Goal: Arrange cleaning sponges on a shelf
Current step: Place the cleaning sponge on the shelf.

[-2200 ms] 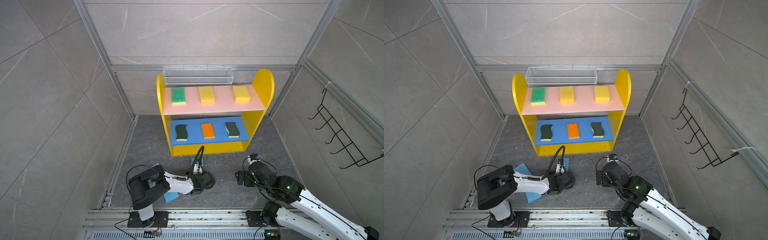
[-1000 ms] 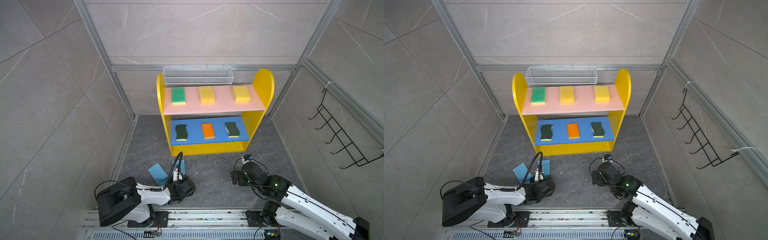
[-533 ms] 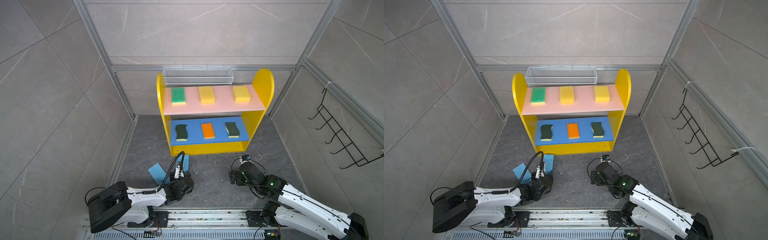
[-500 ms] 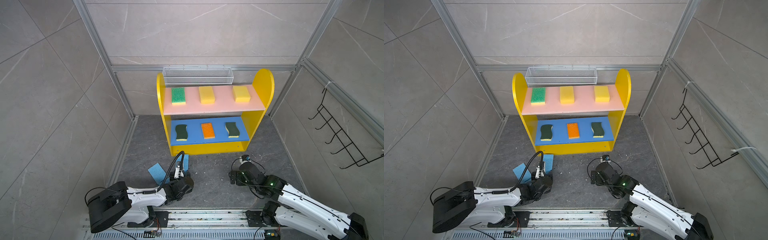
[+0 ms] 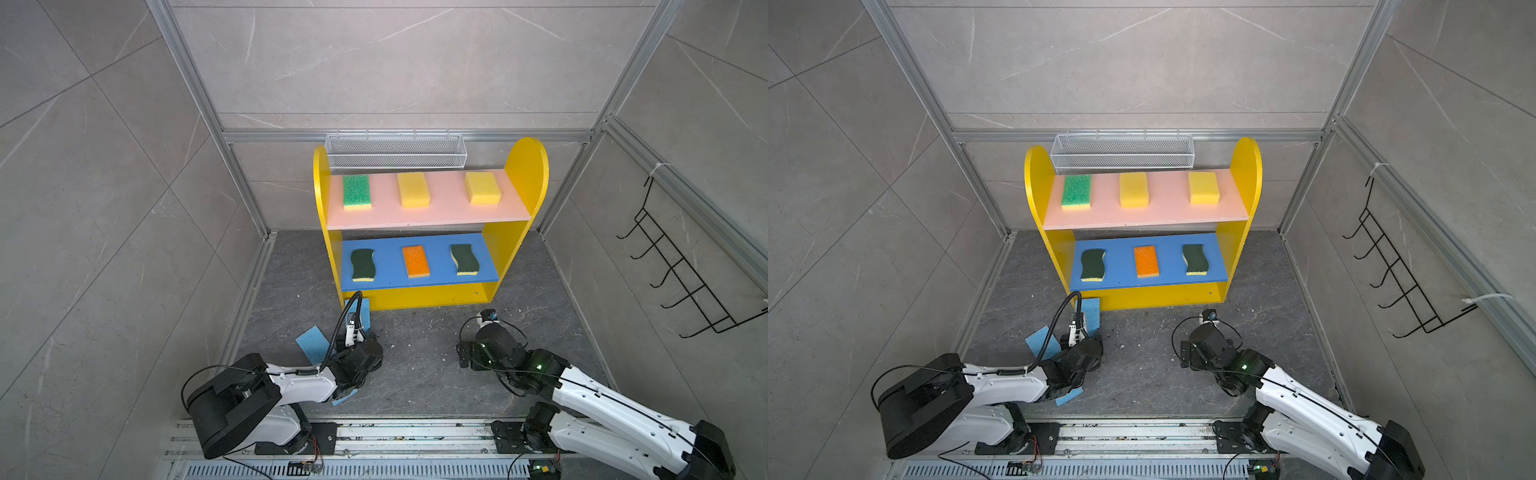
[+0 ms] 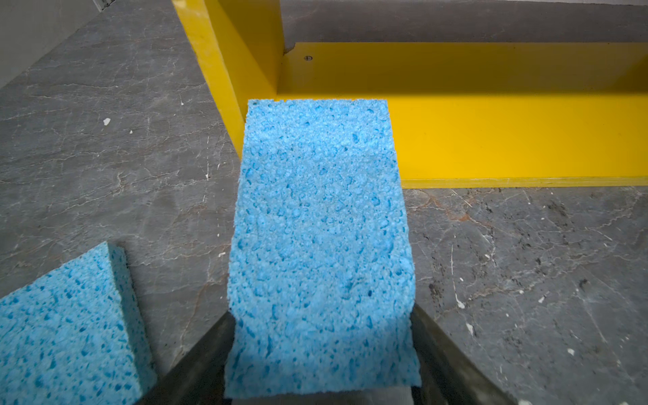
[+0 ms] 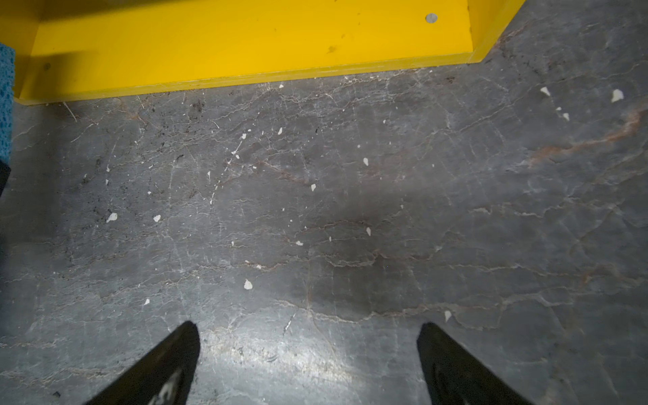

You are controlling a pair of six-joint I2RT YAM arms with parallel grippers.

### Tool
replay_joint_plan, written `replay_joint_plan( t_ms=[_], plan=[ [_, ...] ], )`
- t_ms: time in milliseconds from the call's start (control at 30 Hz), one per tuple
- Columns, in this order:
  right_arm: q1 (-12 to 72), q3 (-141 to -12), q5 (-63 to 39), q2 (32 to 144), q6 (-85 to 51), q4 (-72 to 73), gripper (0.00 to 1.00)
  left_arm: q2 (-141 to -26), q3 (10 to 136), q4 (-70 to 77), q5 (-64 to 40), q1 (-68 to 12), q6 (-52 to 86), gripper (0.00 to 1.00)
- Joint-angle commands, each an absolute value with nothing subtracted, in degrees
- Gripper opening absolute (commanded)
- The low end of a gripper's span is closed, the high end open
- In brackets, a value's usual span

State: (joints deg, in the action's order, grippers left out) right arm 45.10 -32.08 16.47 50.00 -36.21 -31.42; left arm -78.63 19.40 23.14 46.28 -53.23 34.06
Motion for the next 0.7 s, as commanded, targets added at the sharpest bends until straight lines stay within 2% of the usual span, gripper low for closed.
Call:
replay_joint_plan(
  t_ms=[0,667],
  plan=[
    [45.4,-31.3,17.3,50.3,-35.0,-30.6,0.99,-81.1,22.5,29.8,45.4,-52.1,30.4,0.72],
    [45.4,-30.6,17.1,51.1,-34.9,-29.8,0.99,-92.8,29.8,37.3,46.2,-49.2,26.2,0.71]
  ],
)
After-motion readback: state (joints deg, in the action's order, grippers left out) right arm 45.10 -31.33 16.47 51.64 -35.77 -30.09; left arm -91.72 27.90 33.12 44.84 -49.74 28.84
